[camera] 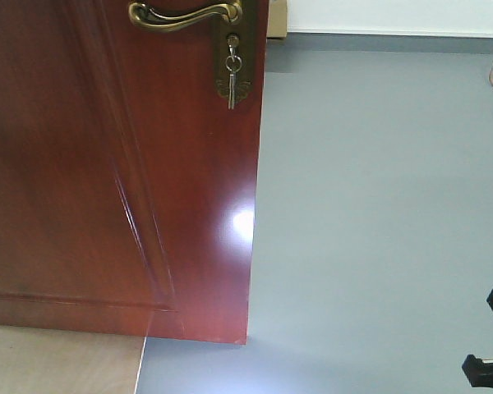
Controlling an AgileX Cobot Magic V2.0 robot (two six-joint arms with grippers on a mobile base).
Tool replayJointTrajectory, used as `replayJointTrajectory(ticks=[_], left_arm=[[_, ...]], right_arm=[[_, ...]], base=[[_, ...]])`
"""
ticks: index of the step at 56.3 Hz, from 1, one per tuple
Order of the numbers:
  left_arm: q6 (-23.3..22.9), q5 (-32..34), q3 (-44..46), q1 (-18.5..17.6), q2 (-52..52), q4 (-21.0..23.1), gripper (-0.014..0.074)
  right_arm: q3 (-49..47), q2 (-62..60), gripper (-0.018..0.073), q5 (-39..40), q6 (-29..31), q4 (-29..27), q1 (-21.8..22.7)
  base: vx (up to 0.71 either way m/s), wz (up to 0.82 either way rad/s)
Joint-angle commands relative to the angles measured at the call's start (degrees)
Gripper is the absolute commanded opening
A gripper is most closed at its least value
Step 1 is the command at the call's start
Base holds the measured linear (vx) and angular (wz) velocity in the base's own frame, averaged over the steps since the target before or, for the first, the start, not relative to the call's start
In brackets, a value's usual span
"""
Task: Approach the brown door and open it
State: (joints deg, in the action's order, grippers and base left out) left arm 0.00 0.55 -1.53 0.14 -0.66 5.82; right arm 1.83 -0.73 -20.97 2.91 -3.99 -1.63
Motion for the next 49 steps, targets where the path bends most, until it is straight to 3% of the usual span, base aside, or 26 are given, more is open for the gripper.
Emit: replayJointTrajectory(ticks=[1,49], left_arm=[[0.00,4.26,1.02,0.01,-0.65,0.17,0.0012],[0.00,4.26,1.02,0.01,-0.65,0.17,0.0012]], right_arm=[[0.25,-0.32,0.0000,4.31,0.37,0.20,0.04],[0.25,-0.32,0.0000,4.31,0.37,0.20,0.04]], base=[[0.00,0.00],[0.00,0.00]])
